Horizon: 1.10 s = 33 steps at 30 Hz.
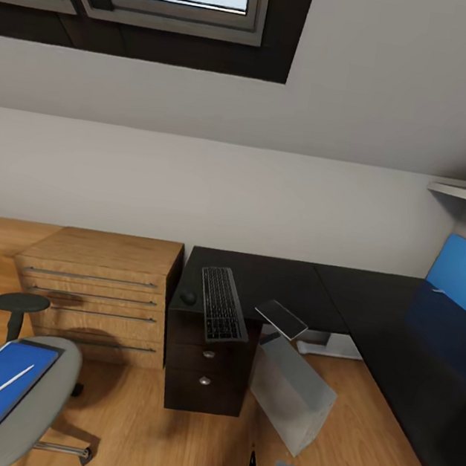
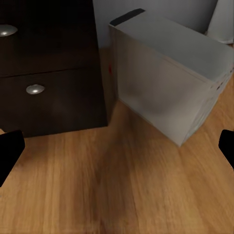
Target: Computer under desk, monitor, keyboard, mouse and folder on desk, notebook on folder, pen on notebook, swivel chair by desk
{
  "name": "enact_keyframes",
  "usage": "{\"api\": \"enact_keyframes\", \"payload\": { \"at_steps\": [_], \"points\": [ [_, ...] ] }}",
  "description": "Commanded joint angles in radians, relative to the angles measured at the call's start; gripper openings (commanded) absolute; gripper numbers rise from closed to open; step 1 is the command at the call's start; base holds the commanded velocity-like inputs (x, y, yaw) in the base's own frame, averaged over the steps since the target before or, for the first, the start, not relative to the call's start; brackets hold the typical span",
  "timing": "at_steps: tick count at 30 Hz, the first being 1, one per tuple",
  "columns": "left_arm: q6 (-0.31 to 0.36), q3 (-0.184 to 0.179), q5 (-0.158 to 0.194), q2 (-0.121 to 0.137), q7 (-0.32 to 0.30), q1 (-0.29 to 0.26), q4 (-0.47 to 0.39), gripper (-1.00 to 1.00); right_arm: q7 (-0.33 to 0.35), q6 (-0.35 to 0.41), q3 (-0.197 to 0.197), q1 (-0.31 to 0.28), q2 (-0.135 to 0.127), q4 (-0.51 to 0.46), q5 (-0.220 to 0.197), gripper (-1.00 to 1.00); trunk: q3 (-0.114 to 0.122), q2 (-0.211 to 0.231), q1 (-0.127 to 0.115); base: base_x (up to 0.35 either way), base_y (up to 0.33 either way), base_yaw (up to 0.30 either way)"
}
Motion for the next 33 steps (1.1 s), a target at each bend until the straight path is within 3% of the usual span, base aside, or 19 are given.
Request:
{"api": "enact_keyframes", "payload": {
  "at_steps": [1,3,8,9,12,13,15,16,19,20,22,23,24,25,26,27,28,29,33],
  "points": [
    [0.006,-0.008,0.008,0.001,0.011,0.000,-0.047,1.00,-0.005,-0.001,0.008,-0.001,0.001,-0.025,-0.011,1.00,-0.004,-0.008,0.004,0.000,0.000,0.000],
    [0.025,-0.008,0.007,0.002,0.021,0.000,-0.091,1.00,-0.007,0.003,0.007,-0.001,0.001,-0.057,-0.013,1.00,-0.011,-0.022,0.012,0.000,0.000,0.000],
    [0.157,-0.005,0.007,0.004,0.111,0.000,-0.259,1.00,-0.010,0.074,0.004,-0.001,0.002,-0.184,-0.021,1.00,-0.026,-0.057,0.031,0.000,0.000,0.000],
    [0.215,-0.004,0.007,0.005,0.159,0.000,-0.333,1.00,-0.011,0.127,0.003,-0.001,0.002,-0.243,-0.027,1.00,-0.030,-0.064,0.035,0.000,0.000,0.000],
    [0.298,-0.003,0.008,0.005,0.236,0.000,-0.454,1.00,-0.011,0.232,0.000,-0.002,0.003,-0.351,-0.051,1.00,-0.039,-0.085,0.046,0.000,0.000,0.000],
    [0.346,-0.001,0.008,0.006,0.286,0.000,-0.532,1.00,-0.011,0.314,-0.005,-0.002,0.003,-0.431,-0.082,1.00,-0.042,-0.092,0.050,0.000,0.000,0.000],
    [0.388,0.002,0.009,0.007,0.331,0.000,-0.601,1.00,-0.011,0.397,-0.010,-0.002,0.002,-0.511,-0.120,1.00,-0.048,-0.106,0.058,0.000,0.000,0.000],
    [0.426,0.006,0.009,0.010,0.368,0.000,-0.657,1.00,-0.010,0.476,-0.012,-0.002,0.002,-0.587,-0.163,1.00,-0.051,-0.113,0.061,0.000,0.000,0.000],
    [0.491,0.024,0.010,0.017,0.413,0.000,-0.741,1.00,-0.009,0.616,-0.016,-0.002,0.002,-0.720,-0.246,1.00,-0.061,-0.134,0.073,0.000,0.000,0.000],
    [0.546,0.072,0.010,0.023,0.431,0.000,-0.817,1.00,-0.009,0.736,-0.019,-0.002,0.002,-0.824,-0.334,1.00,-0.064,-0.141,0.077,0.000,0.000,0.000],
    [0.605,0.132,0.011,0.025,0.439,0.000,-0.905,1.00,-0.008,0.842,-0.022,-0.002,0.001,-0.914,-0.460,1.00,-0.070,-0.155,0.084,0.000,0.000,0.000],
    [0.621,0.148,0.012,0.025,0.440,0.000,-0.928,1.00,-0.007,0.866,-0.023,-0.002,0.001,-0.935,-0.498,1.00,-0.073,-0.162,0.088,0.000,0.000,0.000],
    [0.657,0.188,0.016,0.025,0.441,0.000,-0.975,1.00,-0.006,0.937,-0.024,-0.002,-0.013,-0.979,-0.645,1.00,-0.077,-0.169,0.092,0.000,0.000,0.000],
    [0.673,0.207,0.017,0.025,0.441,0.000,-0.994,1.00,-0.005,0.975,-0.023,-0.002,-0.024,-0.997,-0.733,1.00,-0.080,-0.176,0.096,0.000,0.000,0.000],
    [0.697,0.235,0.020,0.025,0.441,0.000,-1.022,1.00,-0.002,1.033,-0.023,-0.001,-0.044,-1.022,-0.874,1.00,-0.083,-0.183,0.100,0.000,0.000,0.000],
    [0.705,0.244,0.020,0.025,0.441,0.000,-1.031,1.00,0.001,1.055,-0.023,-0.001,-0.053,-1.030,-0.930,1.00,-0.086,-0.190,0.104,0.000,0.000,0.000],
    [0.725,0.269,0.021,0.032,0.441,0.000,-1.054,1.00,0.015,1.128,-0.022,0.001,-0.082,-1.049,-1.088,1.00,-0.089,-0.197,0.107,0.000,0.000,0.000],
    [0.730,0.275,0.022,0.041,0.441,0.000,-1.060,1.00,0.025,1.167,-0.022,0.003,-0.095,-1.053,-1.140,1.00,-0.092,-0.204,0.111,0.000,0.000,0.000],
    [0.737,0.281,0.024,0.065,0.442,0.000,-1.061,1.00,0.079,1.253,-0.022,0.008,-0.119,-1.051,-1.221,1.00,-0.105,-0.232,0.127,0.000,0.000,0.000]
  ]
}}
